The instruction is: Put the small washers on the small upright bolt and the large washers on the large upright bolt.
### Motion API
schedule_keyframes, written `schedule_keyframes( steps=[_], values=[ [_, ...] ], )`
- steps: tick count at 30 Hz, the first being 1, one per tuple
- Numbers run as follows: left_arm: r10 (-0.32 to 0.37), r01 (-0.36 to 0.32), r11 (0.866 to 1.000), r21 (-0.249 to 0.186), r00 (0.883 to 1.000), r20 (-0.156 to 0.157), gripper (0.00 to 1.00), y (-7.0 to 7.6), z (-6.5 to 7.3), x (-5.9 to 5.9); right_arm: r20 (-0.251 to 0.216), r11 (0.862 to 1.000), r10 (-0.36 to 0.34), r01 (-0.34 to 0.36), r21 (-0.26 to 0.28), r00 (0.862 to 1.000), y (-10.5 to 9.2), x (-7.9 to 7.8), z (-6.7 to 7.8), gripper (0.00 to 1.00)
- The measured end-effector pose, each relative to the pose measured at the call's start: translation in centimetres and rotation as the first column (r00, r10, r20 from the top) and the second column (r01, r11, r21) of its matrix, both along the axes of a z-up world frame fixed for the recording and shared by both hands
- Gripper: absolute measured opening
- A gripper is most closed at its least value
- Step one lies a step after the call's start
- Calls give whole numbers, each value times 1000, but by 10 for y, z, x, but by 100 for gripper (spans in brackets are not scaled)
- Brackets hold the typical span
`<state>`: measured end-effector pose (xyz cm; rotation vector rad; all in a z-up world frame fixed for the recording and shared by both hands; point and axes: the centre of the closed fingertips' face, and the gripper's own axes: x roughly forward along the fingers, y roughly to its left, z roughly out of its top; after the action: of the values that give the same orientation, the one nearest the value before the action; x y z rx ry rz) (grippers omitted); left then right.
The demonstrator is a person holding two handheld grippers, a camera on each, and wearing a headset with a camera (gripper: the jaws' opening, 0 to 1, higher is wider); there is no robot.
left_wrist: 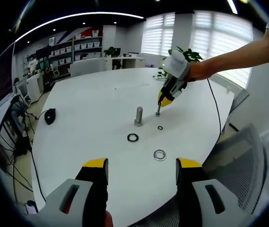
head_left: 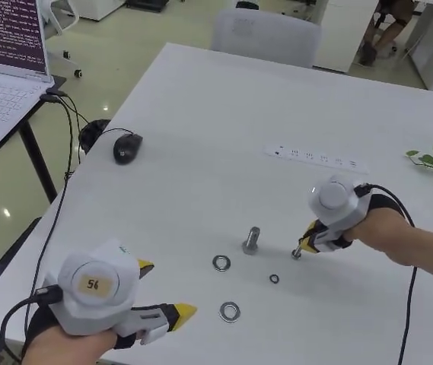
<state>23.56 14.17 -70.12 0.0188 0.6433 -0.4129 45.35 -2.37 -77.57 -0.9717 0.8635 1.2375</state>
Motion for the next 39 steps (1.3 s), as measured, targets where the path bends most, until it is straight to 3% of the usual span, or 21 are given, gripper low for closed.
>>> schedule_keyframes(
  steps=[12, 22, 29, 32, 37, 39],
  values=[
    [6, -6, 1000, 1, 1000, -4, 57, 3, 0, -1, -18, 999, -20, 19, -33, 1000, -2, 2, -28, 13],
    [14, -13, 1000, 10, 1000, -13, 57, 7, -1, -3, -52, 999, -31, 29, -31, 998, 0, -3, -39, 15],
    [6, -6, 1000, 12, 1000, -12, 57, 4, 0, -2, -51, 998, -63, 62, -22, 997, -3, -3, -37, 17],
    [7, -7, 1000, 10, 1000, -9, 57, 4, 1, -1, -52, 995, -100, 101, 14, 994, -4, -2, -31, 18],
    [2, -2, 1000, 11, 1000, 0, 57, 2, 3, 0, -43, 991, -134, 135, 23, 990, -18, -3, -25, 20],
    [1, -1, 1000, 9, 1000, 2, 57, 1, 4, 1, -56, 982, -181, 184, 51, 982, -23, -4, -21, 22]
  ],
)
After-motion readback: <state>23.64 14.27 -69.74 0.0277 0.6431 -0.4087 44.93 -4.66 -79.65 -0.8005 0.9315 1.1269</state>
